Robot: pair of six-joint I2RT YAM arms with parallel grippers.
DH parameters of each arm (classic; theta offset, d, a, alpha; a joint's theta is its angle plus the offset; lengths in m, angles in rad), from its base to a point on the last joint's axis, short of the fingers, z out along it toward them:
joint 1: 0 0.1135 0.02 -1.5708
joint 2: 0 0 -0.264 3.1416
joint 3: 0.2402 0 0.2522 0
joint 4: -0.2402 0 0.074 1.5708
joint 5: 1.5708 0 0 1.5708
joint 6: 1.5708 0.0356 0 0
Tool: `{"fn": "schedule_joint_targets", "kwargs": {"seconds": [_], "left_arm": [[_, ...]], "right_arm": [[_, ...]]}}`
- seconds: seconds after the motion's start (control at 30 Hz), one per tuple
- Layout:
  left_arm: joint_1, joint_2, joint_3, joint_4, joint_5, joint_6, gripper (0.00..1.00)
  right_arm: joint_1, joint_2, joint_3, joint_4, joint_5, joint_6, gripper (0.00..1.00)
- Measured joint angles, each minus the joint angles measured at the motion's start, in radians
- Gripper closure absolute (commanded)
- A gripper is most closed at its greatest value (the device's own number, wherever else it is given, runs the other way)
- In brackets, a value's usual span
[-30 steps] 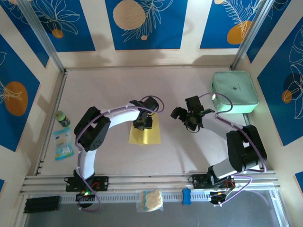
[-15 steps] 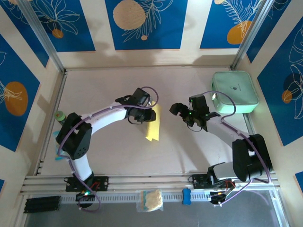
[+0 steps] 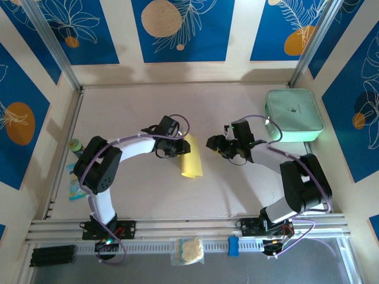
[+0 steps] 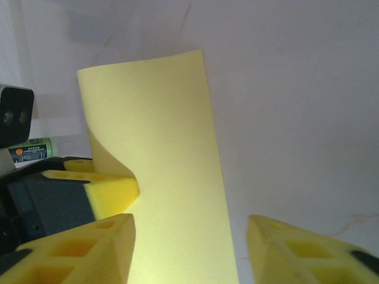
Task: Fold a paper plane with a square sheet of paper (pick it up from the middle)
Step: First fold the square sheet of paper in half at the center of the table, then hold the square sheet of paper at the center of the table.
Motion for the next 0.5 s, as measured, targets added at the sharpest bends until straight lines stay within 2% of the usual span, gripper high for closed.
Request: {"fn": "schedule_joint_targets", "kwargs": {"seconds": [0.1,0.2,0.3,0.5], "left_arm": [[0.001,0.005,-0.008,-0.014,-0.020,0.006,0.69],[0.002,0.005,-0.011,-0.022,-0.040,0.018,0.71],[0.002,0.006,-0.011,-0.023,-0.055,0.026,0.71],[0.002,0.011,-0.011,-0.024,-0.068,0.026,0.71]], "right_arm": [[0.043,0.064,0.047,-0.012,-0.007,-0.002,0.74],[0.085,0.131,0.104,-0.029,-0.006,0.000,0.82],[0.120,0.188,0.151,-0.053,-0.002,-0.001,0.87],[0.167,0.266,0.211,-0.123,0.032,0.003,0.88]]}}
